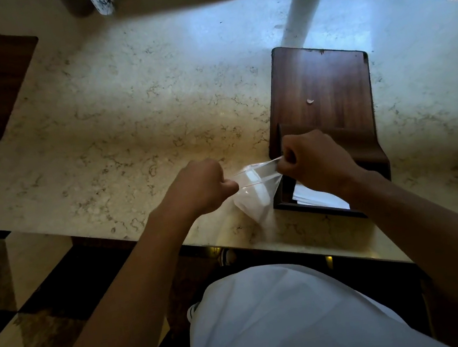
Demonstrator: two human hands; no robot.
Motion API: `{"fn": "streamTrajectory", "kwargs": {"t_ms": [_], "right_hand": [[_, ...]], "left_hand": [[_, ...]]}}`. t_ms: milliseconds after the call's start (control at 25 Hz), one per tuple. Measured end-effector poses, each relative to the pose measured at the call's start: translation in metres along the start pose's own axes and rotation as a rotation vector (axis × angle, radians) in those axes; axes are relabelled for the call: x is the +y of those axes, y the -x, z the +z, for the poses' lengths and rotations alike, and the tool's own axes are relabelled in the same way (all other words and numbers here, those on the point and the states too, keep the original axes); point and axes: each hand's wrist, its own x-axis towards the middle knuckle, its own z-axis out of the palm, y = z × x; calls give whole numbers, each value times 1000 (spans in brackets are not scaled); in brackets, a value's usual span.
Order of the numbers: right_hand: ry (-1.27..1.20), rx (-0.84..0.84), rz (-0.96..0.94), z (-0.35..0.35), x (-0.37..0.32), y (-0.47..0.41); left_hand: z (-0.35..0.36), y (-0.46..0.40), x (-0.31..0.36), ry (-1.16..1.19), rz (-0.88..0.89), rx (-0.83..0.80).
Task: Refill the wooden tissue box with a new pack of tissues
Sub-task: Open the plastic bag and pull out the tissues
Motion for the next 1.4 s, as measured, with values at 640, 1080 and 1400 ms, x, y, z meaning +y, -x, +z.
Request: {"fn": "streamTrajectory", "kwargs": {"t_ms": [640,1080,1400], "right_hand": [[-110,100,-147,-4,-41,6],[-170,-205,52,9,-19,-1],[-604,-152,138,-20,9,8]], "left_hand": [[14,7,30,454,-6,4],[29,15,25,689,69,-74],[48,-1,-11,734,-329,184]]}}
